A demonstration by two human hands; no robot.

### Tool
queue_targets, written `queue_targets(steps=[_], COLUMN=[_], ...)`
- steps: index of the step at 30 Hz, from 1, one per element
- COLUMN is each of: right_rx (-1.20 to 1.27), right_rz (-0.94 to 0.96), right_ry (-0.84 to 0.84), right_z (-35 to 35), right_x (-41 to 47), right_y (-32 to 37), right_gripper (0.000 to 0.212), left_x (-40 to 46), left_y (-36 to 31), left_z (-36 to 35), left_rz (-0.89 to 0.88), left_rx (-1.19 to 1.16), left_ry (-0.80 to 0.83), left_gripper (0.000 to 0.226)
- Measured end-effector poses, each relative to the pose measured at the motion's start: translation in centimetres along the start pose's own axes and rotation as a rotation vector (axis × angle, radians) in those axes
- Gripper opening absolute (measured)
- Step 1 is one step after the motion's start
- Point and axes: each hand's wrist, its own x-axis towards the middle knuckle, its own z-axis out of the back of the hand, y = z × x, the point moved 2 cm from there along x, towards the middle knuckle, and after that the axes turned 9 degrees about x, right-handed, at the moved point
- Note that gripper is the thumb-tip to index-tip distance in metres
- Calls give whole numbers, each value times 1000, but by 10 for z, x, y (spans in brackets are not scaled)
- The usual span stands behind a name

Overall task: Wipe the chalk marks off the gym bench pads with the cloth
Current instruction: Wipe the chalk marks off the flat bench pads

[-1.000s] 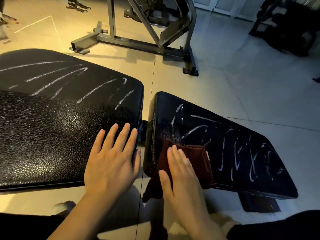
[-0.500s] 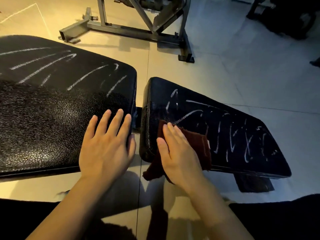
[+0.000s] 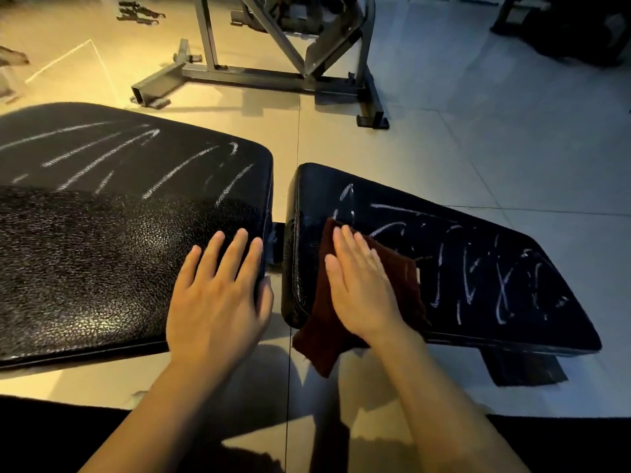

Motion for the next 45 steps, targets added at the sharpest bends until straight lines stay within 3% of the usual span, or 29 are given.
queue_targets(steps=[7,12,16,21,28,34,41,45], right_rx=[1,-30,-59,-36,0,-3,-19,36], right_rz=[-4,-18,35,198,97,10,-239,-161], right_ry=[-17,13,16,-31,2,-39,-97,-84], right_z=[-13,-1,3,-11,0,-14,9,-9], right_x=[-65,-7,15,-51,26,-58,16,-27], right_y=[7,4,16,7,12,7,-20,4], right_gripper=[59,58,57,59,56,60,61,60], left_x=[1,0,-2,-1,-2,-2,-2,-2], left_y=[-1,-2,-2,-3,-3,-2,-2,-2], left_z=[-2,-3,-4,-4,-4,-6,-5,-5], left_rz=[10,21,15,27,15,27,9,28], left_rx=[-7,1,1,-8,3,-21,-17,-45], left_ry=[-6,-12,-21,-48,-34,-70,-69,-94], left_gripper=[57,55,55,53,54,55,55,54])
